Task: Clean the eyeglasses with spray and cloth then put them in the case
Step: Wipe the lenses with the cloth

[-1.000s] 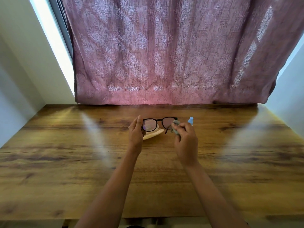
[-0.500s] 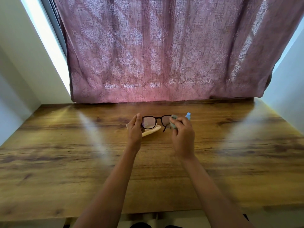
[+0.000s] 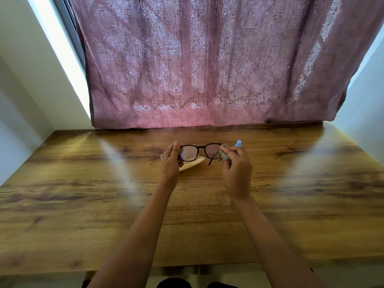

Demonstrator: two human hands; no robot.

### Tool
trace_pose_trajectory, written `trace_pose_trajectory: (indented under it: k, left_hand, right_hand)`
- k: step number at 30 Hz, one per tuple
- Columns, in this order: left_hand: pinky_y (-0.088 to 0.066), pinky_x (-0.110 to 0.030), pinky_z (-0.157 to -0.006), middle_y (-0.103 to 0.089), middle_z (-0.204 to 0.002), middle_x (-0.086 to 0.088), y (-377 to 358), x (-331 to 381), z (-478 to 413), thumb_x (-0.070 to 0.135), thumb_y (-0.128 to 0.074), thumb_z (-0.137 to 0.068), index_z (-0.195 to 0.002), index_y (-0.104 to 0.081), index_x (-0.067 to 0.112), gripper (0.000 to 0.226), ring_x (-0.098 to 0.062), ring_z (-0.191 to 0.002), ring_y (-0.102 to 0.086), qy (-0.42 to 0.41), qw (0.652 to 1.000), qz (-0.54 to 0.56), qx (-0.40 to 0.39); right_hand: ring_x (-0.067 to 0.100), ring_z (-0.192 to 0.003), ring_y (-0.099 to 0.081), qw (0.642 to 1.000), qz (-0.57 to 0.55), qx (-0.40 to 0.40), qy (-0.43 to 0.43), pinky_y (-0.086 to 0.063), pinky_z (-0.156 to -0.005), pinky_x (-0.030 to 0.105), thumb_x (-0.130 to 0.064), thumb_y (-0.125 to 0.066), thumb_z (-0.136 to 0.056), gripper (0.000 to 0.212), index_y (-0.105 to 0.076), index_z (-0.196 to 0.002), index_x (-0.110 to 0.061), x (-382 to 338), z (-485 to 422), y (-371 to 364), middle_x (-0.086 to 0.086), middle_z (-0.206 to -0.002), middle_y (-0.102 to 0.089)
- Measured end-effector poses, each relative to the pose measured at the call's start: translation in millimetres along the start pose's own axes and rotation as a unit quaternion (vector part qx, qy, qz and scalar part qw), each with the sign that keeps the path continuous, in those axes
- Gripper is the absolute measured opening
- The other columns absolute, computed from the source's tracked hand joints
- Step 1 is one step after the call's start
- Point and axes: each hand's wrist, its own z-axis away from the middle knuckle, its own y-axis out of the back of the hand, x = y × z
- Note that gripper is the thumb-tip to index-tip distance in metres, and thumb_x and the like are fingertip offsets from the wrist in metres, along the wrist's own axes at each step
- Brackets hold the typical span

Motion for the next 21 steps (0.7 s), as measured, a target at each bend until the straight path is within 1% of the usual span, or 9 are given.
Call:
trace_pose_trajectory:
  k: [2,4,6,8,10,12,15,18,21]
  left_hand:
    - [-0.028,-0.014,-0.045,-0.034,-0.058,0.002,-3,0,1,0.024,-0.035,-0.099,-0.062,-0.040,0.016,0.038,-0.002,-0.046,-0.032,0.006,1.000,-0.005,-0.005]
    - [-0.027,-0.017,-0.047,-0.034,-0.059,0.002,-6,0,2,0.023,-0.036,-0.099,-0.062,-0.040,0.018,0.039,-0.005,-0.049,-0.032,0.005,1.000,-0.004,-0.004]
    - [-0.027,-0.015,-0.045,-0.034,-0.058,0.001,-5,0,2,0.023,-0.036,-0.099,-0.061,-0.040,0.017,0.039,-0.004,-0.047,-0.032,-0.002,1.000,-0.003,0.002]
    - [-0.027,-0.012,-0.042,-0.033,-0.057,0.002,-3,1,0,0.023,-0.036,-0.099,-0.061,-0.040,0.016,0.039,-0.001,-0.043,-0.031,-0.008,1.000,0.002,0.003]
    - [-0.027,-0.012,-0.042,-0.033,-0.056,0.002,1,2,-2,0.023,-0.035,-0.100,-0.062,-0.041,0.015,0.039,0.000,-0.043,-0.030,-0.008,1.000,0.000,0.003]
    - [-0.028,-0.012,-0.043,-0.034,-0.058,0.001,3,3,-3,0.022,-0.035,-0.100,-0.063,-0.041,0.014,0.038,-0.001,-0.043,-0.031,-0.005,1.000,0.000,0.003]
    - [-0.028,-0.012,-0.043,-0.034,-0.057,0.002,2,3,-2,0.023,-0.035,-0.100,-0.063,-0.041,0.015,0.038,-0.001,-0.044,-0.031,-0.005,1.000,0.005,0.001]
    - [-0.027,-0.011,-0.041,-0.034,-0.057,0.002,-1,2,-1,0.023,-0.035,-0.100,-0.063,-0.041,0.014,0.038,-0.001,-0.042,-0.030,-0.009,1.000,0.005,0.000]
    - [-0.027,-0.012,-0.043,-0.032,-0.057,0.001,-4,4,-2,0.023,-0.034,-0.100,-0.062,-0.039,0.015,0.039,0.000,-0.043,-0.030,-0.021,1.000,-0.013,0.006]
  right_hand:
    - [0.024,-0.095,-0.061,1.000,0.003,0.001,0.006,-0.052,-0.085,0.030,0.009,-0.062,-0.078,0.031,-0.064,-0.108,0.003,-4,-5,-2,0.015,-0.100,-0.063]
    - [0.023,-0.098,-0.060,1.000,0.000,-0.026,0.015,-0.051,-0.087,0.028,0.007,-0.061,-0.079,0.030,-0.063,-0.109,0.003,-14,-3,-7,0.014,-0.102,-0.063]
    - [0.020,-0.098,-0.058,0.997,0.002,-0.063,0.035,-0.047,-0.089,0.021,0.005,-0.059,-0.081,0.032,-0.061,-0.112,0.002,-22,5,-11,0.013,-0.104,-0.061]
    - [0.017,-0.096,-0.058,0.996,0.002,-0.076,0.054,-0.043,-0.088,0.017,0.005,-0.060,-0.081,0.033,-0.061,-0.113,0.001,-22,10,-10,0.011,-0.103,-0.061]
    - [0.017,-0.094,-0.058,0.997,0.007,-0.067,0.047,-0.045,-0.087,0.017,0.006,-0.060,-0.080,0.033,-0.061,-0.113,0.000,-15,9,-6,0.011,-0.102,-0.061]
    - [0.020,-0.092,-0.060,0.999,0.008,-0.045,0.020,-0.048,-0.084,0.021,0.008,-0.058,-0.080,0.030,-0.063,-0.109,0.001,-6,3,-3,0.013,-0.100,-0.062]
    - [0.023,-0.092,-0.062,1.000,0.002,-0.020,-0.007,-0.045,-0.083,0.020,0.010,-0.058,-0.079,0.028,-0.066,-0.105,0.002,-4,-11,-4,0.014,-0.098,-0.065]
    - [0.023,-0.098,-0.061,0.999,0.001,-0.034,0.007,-0.043,-0.087,0.019,0.010,-0.060,-0.079,0.030,-0.064,-0.107,0.004,-17,-12,-10,0.015,-0.103,-0.064]
    - [0.021,-0.099,-0.059,0.997,0.016,-0.055,0.050,-0.043,-0.089,0.019,0.007,-0.061,-0.079,0.032,-0.062,-0.111,0.003,-27,2,-14,0.013,-0.104,-0.063]
